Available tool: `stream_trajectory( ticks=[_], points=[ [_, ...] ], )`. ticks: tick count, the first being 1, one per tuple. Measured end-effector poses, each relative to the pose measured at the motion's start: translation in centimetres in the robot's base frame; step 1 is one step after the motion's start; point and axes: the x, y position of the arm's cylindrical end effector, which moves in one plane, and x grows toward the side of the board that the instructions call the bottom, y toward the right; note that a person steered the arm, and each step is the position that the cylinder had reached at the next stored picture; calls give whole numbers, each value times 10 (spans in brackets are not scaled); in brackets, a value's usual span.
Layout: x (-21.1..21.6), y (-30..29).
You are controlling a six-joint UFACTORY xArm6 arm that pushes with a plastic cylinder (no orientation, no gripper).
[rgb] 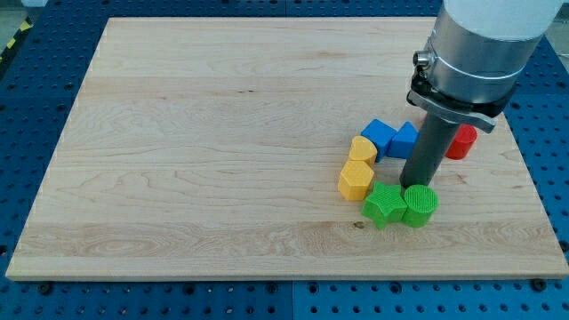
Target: Slide the red blocks towards the bottom right of the board
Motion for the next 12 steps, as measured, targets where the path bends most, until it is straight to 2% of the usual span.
stream_trajectory(
  ticks=[2, 4, 8, 11, 12],
  points=[
    [0, 2],
    [-6, 29],
    [-9, 95],
    [12, 167],
    [-1, 183]
  ],
)
